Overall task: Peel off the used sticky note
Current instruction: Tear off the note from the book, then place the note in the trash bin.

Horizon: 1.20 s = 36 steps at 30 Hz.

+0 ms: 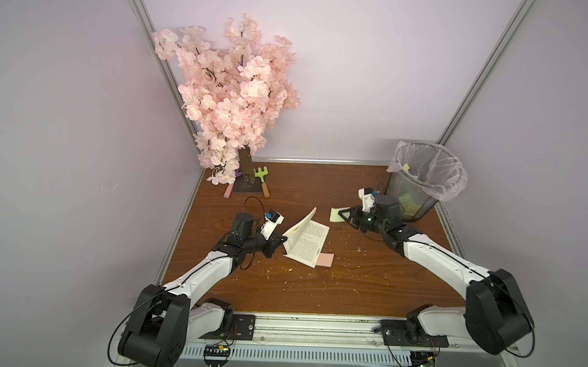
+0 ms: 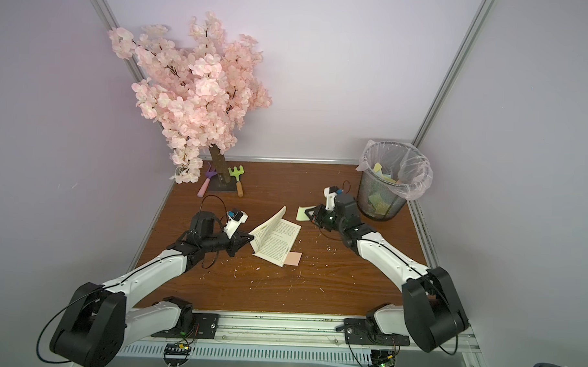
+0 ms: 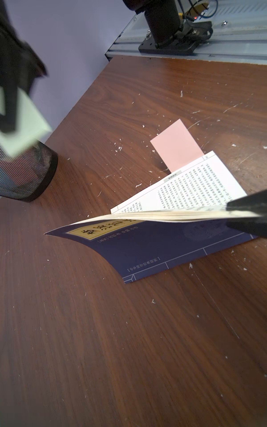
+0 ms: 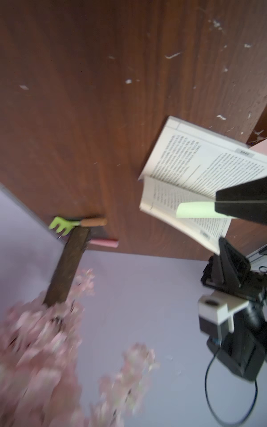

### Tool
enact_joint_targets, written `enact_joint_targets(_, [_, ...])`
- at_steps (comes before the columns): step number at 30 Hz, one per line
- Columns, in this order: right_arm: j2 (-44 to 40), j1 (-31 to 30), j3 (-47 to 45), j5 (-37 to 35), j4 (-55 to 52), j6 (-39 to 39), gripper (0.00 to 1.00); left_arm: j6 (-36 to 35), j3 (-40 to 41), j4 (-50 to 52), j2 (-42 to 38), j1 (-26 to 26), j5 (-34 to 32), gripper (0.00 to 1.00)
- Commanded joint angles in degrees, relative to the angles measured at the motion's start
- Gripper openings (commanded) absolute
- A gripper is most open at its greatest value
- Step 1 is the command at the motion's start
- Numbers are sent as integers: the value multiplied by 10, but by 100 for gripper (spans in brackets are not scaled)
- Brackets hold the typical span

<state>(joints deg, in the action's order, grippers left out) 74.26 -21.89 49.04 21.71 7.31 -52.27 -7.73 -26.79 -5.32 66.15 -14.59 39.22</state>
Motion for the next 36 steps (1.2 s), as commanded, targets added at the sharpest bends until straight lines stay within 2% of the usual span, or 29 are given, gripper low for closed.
enact_joint_targets(1, [-66,51,72,-62,-107,55,0,-7,-8,15,-3,8,-9,2])
enact_joint_targets(7, [-78,176,202,-98,-224,83,0,-10,-6,15,-4,7,-11,2])
enact_joint_targets(12, [-56,307,251,-132,-240,85,0,-10,-12,20,3,5,-13,2])
enact_joint_targets(14, [-21,330,283,-136,-251,94,0,-11,-14,21,6,5,-14,2])
enact_joint_targets(18, [55,338,362,-163,-295,129,2,-12,-13,20,5,3,-13,2])
enact_joint_targets(22, [95,338,411,-187,-319,148,36,-13,-14,19,3,-1,-15,2])
enact_joint_targets(26, [112,338,460,-193,-340,158,53,-14,-13,19,1,-4,-18,2])
enact_joint_targets(29, [123,338,507,-191,-366,168,62,-13,-13,19,1,-4,-17,2])
enact_joint_targets(36, [148,330,577,-158,-422,192,66,-13,-14,18,4,-7,-19,2])
